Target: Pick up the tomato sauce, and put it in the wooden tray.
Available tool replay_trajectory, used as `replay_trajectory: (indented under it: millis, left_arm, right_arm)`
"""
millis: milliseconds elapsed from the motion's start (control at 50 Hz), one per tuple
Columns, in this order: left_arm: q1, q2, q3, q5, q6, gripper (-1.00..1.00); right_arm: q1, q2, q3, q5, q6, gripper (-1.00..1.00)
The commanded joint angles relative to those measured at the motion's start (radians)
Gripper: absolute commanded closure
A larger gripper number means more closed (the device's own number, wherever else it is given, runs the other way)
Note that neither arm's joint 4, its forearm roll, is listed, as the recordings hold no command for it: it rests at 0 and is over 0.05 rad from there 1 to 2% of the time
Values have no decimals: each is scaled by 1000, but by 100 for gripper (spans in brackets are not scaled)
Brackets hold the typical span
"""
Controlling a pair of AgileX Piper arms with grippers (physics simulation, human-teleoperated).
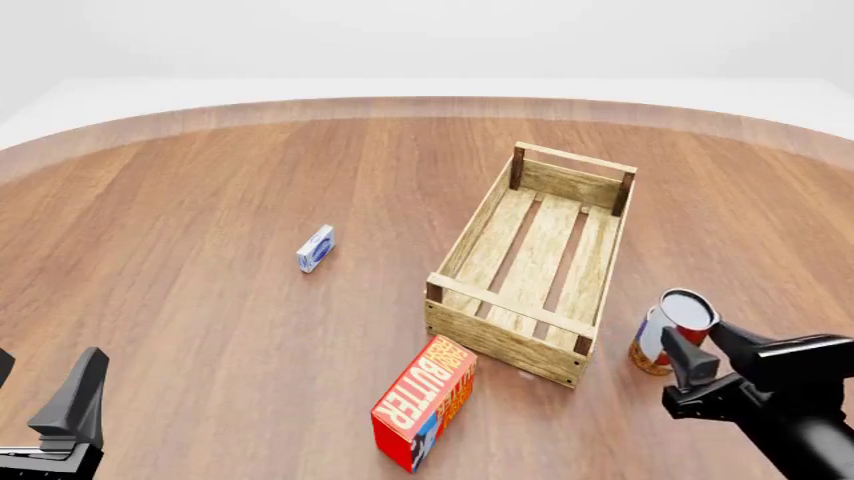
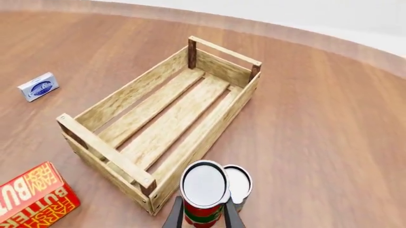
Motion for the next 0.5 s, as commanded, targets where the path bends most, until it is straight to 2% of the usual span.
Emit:
replay_trajectory:
  millis: [20,220,500]
  left_arm:
    - [0,0,0,0,0,-100]
    - [0,0,0,0,0,-100]
    - [0,0,0,0,0,-100]
  right_arm:
    - [-6,-165,-36,162,12,100]
    - [-9,-259,-82,268,1,100]
    - [1,-261,-99,269,3,100]
